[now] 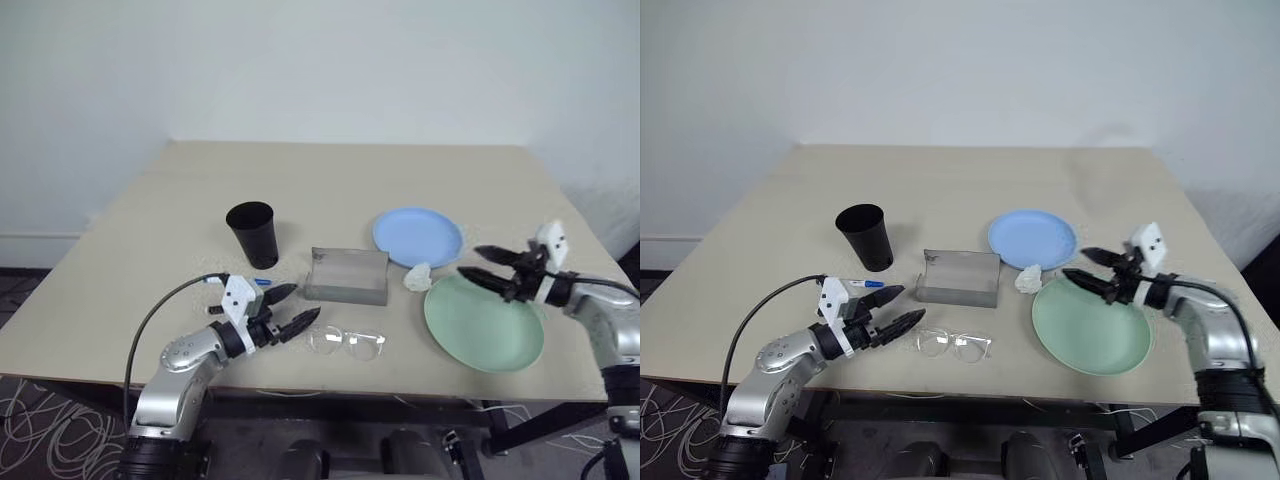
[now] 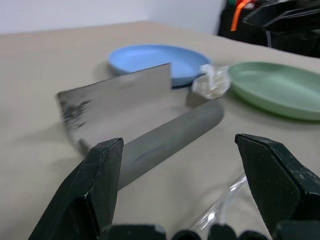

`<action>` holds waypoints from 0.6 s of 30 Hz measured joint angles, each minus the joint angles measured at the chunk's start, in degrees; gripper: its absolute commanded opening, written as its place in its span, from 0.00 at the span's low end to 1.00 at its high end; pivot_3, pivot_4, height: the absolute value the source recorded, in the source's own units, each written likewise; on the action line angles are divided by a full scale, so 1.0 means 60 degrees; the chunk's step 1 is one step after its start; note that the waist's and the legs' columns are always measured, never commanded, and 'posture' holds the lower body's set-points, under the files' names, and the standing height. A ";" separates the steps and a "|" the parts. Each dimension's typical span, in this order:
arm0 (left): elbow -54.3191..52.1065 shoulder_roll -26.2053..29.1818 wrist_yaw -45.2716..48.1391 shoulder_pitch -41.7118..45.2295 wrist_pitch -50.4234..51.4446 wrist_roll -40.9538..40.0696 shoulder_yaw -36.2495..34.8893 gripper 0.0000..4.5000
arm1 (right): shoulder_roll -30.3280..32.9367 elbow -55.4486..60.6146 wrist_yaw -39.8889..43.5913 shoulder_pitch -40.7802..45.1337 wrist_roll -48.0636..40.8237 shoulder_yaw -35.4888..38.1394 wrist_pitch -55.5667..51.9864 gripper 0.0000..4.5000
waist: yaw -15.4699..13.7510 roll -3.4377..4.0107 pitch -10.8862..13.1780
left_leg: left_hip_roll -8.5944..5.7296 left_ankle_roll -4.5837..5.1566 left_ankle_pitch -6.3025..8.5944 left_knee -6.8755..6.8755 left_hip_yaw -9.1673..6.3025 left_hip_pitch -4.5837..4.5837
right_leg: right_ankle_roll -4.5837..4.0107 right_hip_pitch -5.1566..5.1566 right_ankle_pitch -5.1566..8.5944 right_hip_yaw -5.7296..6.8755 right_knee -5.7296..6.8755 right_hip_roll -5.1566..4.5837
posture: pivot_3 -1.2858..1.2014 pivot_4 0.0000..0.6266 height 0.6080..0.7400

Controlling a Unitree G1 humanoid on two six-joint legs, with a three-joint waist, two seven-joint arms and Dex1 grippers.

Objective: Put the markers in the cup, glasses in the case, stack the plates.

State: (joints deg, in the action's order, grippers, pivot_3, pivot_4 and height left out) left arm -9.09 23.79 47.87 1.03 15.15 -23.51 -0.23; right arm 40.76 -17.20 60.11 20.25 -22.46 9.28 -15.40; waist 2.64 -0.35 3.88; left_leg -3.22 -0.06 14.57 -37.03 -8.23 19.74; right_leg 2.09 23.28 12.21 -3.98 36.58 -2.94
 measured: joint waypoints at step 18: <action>-0.0303 -0.0204 0.0025 0.0391 0.0184 0.0004 0.0677 0.84 | 0.0224 -0.2296 -0.0794 0.0246 0.0560 0.0158 -0.1624 0.99 | 0.0007 0.0003 0.0000 | -0.0002 0.0005 -0.0003 -0.0016 0.0030 -0.0009 | -0.0001 -0.0013 0.0000 -0.0025 0.0004 0.0001 | 0.52 0.00 0.97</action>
State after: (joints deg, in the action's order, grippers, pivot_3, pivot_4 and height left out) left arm -10.90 22.57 48.02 3.38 16.25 -23.49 3.83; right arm 42.10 -30.98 55.35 21.73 -19.10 10.23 -25.14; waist 2.68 -0.33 3.88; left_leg -3.23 -0.03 14.55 -37.12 -8.05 19.68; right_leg 2.08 23.20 12.21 -4.13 36.60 -2.94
